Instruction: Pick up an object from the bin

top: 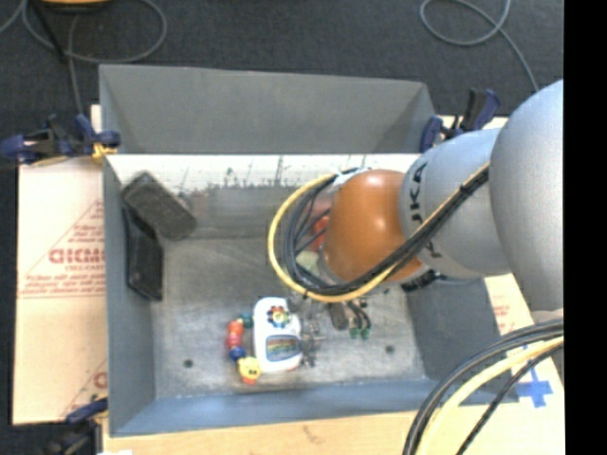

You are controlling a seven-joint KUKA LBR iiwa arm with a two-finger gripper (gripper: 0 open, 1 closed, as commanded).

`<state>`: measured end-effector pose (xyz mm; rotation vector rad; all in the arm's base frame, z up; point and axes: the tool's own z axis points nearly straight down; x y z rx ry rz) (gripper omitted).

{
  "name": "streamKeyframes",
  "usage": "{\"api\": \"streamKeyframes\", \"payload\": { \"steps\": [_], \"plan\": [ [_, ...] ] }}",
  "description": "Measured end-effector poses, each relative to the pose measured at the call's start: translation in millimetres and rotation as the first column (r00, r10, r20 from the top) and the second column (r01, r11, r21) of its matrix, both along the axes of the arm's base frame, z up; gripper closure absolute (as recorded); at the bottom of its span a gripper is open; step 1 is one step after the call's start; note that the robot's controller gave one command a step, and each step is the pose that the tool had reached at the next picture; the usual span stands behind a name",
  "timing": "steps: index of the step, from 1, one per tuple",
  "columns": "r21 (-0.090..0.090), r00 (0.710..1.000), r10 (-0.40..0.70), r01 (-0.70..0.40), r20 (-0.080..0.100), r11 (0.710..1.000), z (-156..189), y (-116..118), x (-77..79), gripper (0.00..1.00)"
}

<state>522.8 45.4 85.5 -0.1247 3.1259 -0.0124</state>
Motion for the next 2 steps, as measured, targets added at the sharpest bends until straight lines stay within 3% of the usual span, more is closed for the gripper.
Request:
{"api": "streamKeyframes", "payload": {
  "steps": [1, 2],
  "plan": [
    [0.005, 1.000, 0.006, -0.006, -0.014, 1.000, 31, 4, -0.6, 1.00],
    [0.007, 1.000, -0.005, 0.006, -0.015, 1.000, 92, 6, -3.8, 1.00]
  ]
}}
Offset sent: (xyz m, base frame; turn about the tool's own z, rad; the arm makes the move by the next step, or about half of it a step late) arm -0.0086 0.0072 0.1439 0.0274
